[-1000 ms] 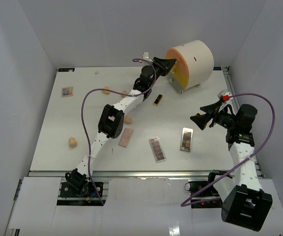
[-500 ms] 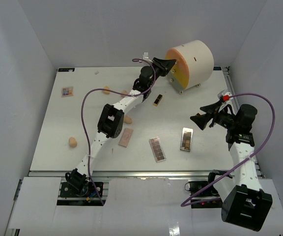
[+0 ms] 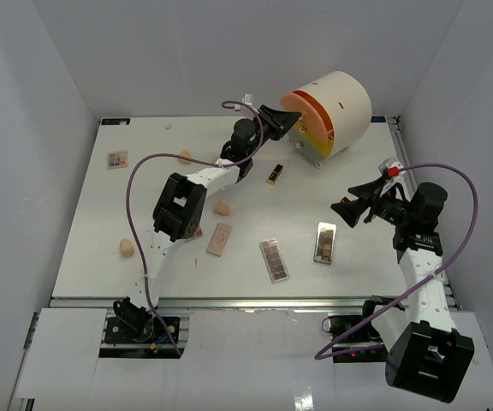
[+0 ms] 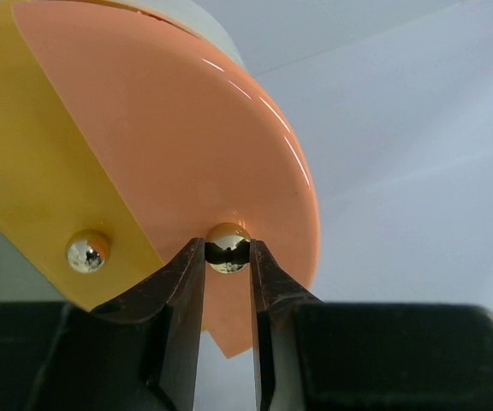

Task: Organize the makeup

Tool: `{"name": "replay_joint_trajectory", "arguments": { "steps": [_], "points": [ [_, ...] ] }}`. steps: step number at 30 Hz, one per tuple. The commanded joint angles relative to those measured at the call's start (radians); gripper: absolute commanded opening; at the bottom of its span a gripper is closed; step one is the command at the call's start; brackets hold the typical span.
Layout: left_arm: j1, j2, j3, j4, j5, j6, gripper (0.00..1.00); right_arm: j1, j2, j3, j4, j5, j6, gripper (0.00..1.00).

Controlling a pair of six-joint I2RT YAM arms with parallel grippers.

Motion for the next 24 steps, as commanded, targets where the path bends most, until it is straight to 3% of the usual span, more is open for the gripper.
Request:
{"name": "replay_joint_trajectory", "arguments": {
  "steps": [1, 6, 11, 13, 18, 21, 24],
  "points": [
    [0.019, -0.206, -0.189, 0.166, 0.05, 0.024, 0.11, -0.005, -0.011, -0.003, 0.045, -0.024, 0.003, 0.9],
    [0.041, -0.299, -0.369, 0.23, 0.074, 0.022, 0.11, -0.006, -0.012, -0.007, 0.05, -0.041, 0.005, 0.9],
    [0.045, -0.324, -0.424, 0.24, 0.101, 0.02, 0.16, -0.007, -0.013, -0.011, 0.053, -0.052, 0.003, 0.9],
    [0.045, -0.322, -0.423, 0.239, 0.109, 0.014, 0.27, -0.006, -0.015, -0.011, 0.053, -0.051, 0.001, 0.9],
    [0.045, -0.322, -0.412, 0.219, 0.129, 0.003, 0.71, -0.007, -0.012, -0.011, 0.05, -0.057, -0.006, 0.9],
    [0.045, -0.315, -0.398, 0.207, 0.151, -0.005, 0.86, -0.007, -0.011, -0.011, 0.045, -0.06, -0.012, 0.9],
    [0.049, -0.304, -0.399, 0.211, 0.189, -0.019, 0.89, -0.006, -0.009, -0.009, 0.042, -0.061, -0.016, 0.9]
  ]
}}
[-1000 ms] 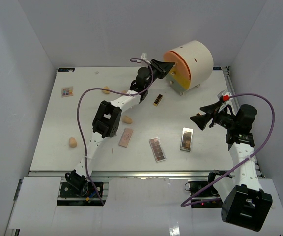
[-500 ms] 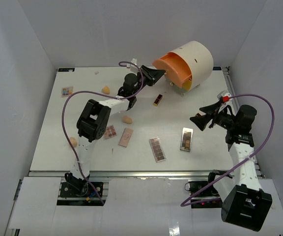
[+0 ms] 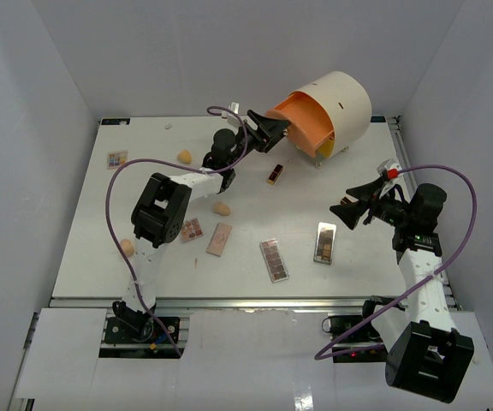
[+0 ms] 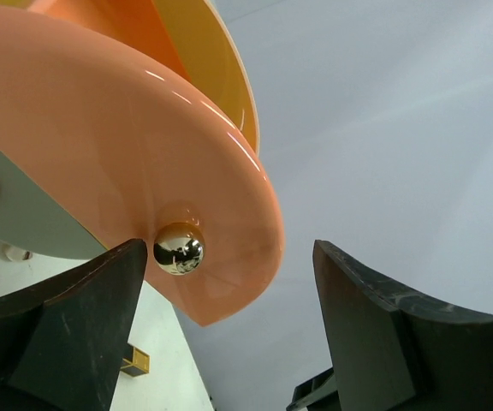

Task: Organize the makeup

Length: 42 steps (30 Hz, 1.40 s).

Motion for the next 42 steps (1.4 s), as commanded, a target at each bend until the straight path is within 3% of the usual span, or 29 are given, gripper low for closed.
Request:
{"name": "replay_joint_trajectory", "arguments": {
  "steps": [1, 16, 24, 26, 29, 33, 38, 42],
  "points": [
    [0.003, -0.068, 0.011, 0.026, 0.061, -0.012, 0.9, -0.006, -0.008, 0.003, 0.027, -0.026, -0.014, 0.9],
    [0.094, -0.378, -0.305, -0.03, 0.037, 0.154, 0.96, -0.006, 0.001, 0.01, -0.013, -0.044, -0.073, 0.9],
    [0.179, -0.734, -0.403, -0.558, 0.088, 0.568, 0.96, -0.001, 0.033, 0.084, -0.222, 0.058, -0.23, 0.9],
    [0.205, -0.869, -0.457, -0.687, 0.093, 0.687, 0.97, 0.043, 0.067, 0.137, -0.341, 0.184, -0.304, 0.9],
    [0.216, -1.058, -0.52, -0.875, 0.079, 0.865, 0.98, 0.216, 0.164, 0.231, -0.521, 0.458, -0.397, 0.9],
    [0.221, -1.228, -0.638, -0.981, 0.023, 1.025, 0.98, 0.399, 0.287, 0.323, -0.639, 0.769, -0.384, 0.9],
    [0.217, -1.38, -0.837, -0.955, -0.076, 1.067, 0.98, 0.43, 0.391, 0.397, -0.673, 0.897, -0.336, 0.9],
    [0.216, -1.441, -0.885, -0.968, -0.114, 1.088, 0.98, 0.43, 0.421, 0.377, -0.622, 0.979, -0.423, 0.9]
  ]
}}
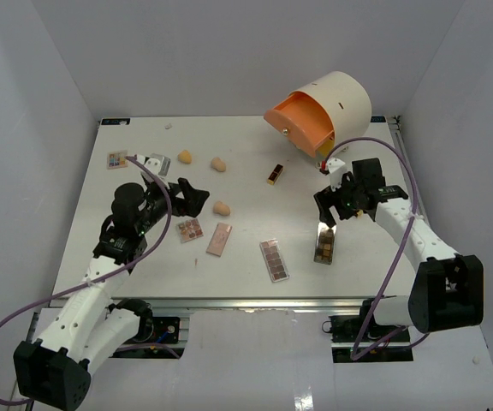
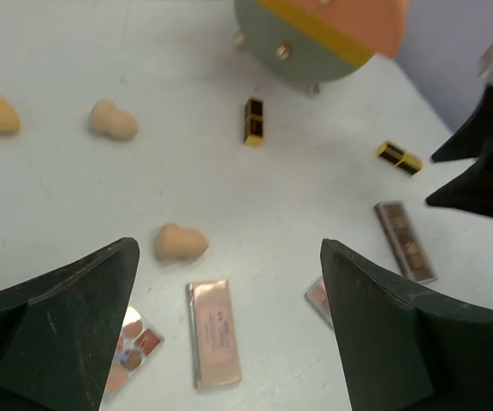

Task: Organize the makeup

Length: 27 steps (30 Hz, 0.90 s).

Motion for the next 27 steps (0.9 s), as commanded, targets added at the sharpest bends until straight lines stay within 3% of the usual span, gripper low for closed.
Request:
{"name": "replay_joint_trajectory", "arguments": {
  "steps": [1, 9, 13, 18, 27],
  "points": [
    [-0.001, -0.054, -0.035, -0.069, -0.081, 0.076, 0.98, 0.001, 0.023, 0.018, 0.013, 0.19, -0.1, 0.9],
    [-0.002, -0.092, -0.044, -0.069, -0.063, 0.074, 0.98, -0.072, 0.096, 0.011, 0.056, 0.144, -0.256, 0.91],
    [-0.003, -0.08, -0.041, -0.069, -0.039, 0.069, 0.98, -0.152, 0.174, 0.062, 0.069, 0.062, -0.315, 1.0],
    [-0.003, -0.091, -0.044, -0.072, -0.056, 0.076, 0.98, -0.231, 0.342, 0.176, 0.052, -0.012, -0.343, 0.89],
    [-0.002, -0.082, -0.045, -0.075, -0.073, 0.084, 0.98, -0.232, 0.497, 0.265, 0.06, 0.011, -0.33, 0.78]
  ]
}}
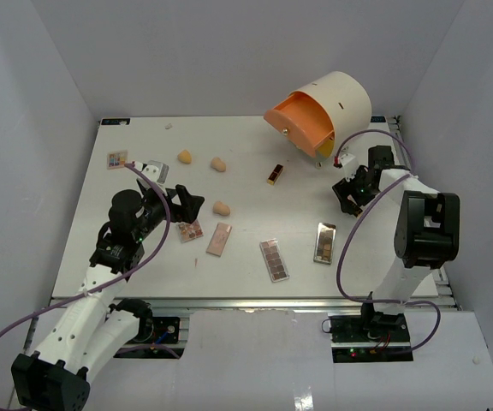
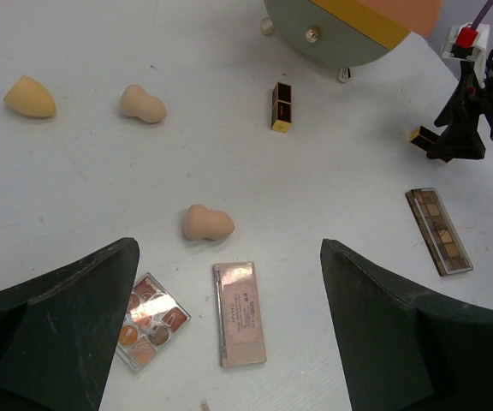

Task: Organize the makeup

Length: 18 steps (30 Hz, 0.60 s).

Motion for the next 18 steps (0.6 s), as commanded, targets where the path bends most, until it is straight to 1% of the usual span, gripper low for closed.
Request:
{"name": "replay_joint_trajectory", "arguments": {
  "steps": [1, 5, 8, 9, 11, 14, 18],
  "points": [
    [-0.003, -0.004, 0.007, 0.005, -0.014, 0.016, 0.98, 0.003, 0.045, 0.055, 0.012, -0.006, -0.015, 0.74],
    [-0.003, -0.001, 0.008, 0.005, -0.014, 0.016, 0.98, 0.001, 0.042, 0.043, 0.009, -0.006, -0.027, 0.5],
    [-0.003, 0.0, 0.008, 0.005, -0.011, 0.015, 0.98, -0.009, 0.014, 0.016, 0.01, -0.011, -0.04, 0.34],
    [-0.002, 0.002, 0.008, 0.006, -0.01, 0.015, 0.98, -0.011, -0.006, 0.001, 0.01, -0.015, -0.047, 0.25],
    [-0.002, 0.004, 0.008, 0.007, -0.007, 0.014, 0.98, -0.012, -0.059, -0.025, 0.004, -0.03, -0.058, 0.18],
    [-0.003, 0.004, 0.008, 0.007, -0.004, 0.014, 0.98, -0.012, -0.163, -0.034, -0.051, -0.1, -0.063, 0.12],
    [-0.001, 0.008, 0.008, 0.008, 0.002, 0.013, 0.98, 0.0, -0.341, 0.038, -0.156, -0.297, -0.022, 0.1]
  ]
}}
